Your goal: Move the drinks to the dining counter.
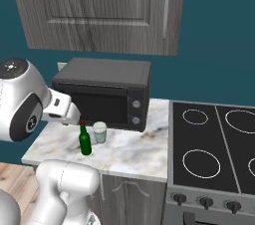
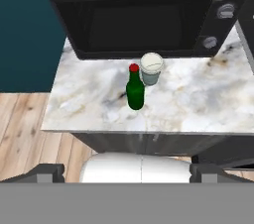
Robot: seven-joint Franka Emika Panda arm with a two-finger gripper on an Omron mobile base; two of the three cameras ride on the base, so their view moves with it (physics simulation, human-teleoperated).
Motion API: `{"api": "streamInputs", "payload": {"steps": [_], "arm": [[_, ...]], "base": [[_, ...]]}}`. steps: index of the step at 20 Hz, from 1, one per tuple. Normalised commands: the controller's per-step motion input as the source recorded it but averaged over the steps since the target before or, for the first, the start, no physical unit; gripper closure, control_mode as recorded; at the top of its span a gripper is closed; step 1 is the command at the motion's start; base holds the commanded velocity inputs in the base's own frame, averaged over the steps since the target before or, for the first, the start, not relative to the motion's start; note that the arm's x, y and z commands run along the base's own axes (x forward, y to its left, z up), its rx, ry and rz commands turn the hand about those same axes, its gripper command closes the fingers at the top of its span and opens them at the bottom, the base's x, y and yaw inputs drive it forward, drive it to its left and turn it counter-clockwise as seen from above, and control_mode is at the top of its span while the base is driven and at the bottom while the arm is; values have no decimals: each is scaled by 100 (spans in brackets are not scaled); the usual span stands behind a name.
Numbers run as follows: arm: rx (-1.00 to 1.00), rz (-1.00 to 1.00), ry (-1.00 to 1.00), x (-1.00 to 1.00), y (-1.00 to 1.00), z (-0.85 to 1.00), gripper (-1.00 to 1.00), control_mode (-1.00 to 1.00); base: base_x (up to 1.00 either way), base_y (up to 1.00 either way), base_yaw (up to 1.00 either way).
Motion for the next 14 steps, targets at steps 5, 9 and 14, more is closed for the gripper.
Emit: {"api": "streamInputs", "payload": {"steps": [5,9,14], "arm": [[5,-9,0,-18,1,-39,-100,-100],[7,-4,0,0,0,-42,-100,-100],[5,-4,0,1,0,-39,-100,-100]], "base": [[0,0,0],[0,0,0],[0,0,0]]}}
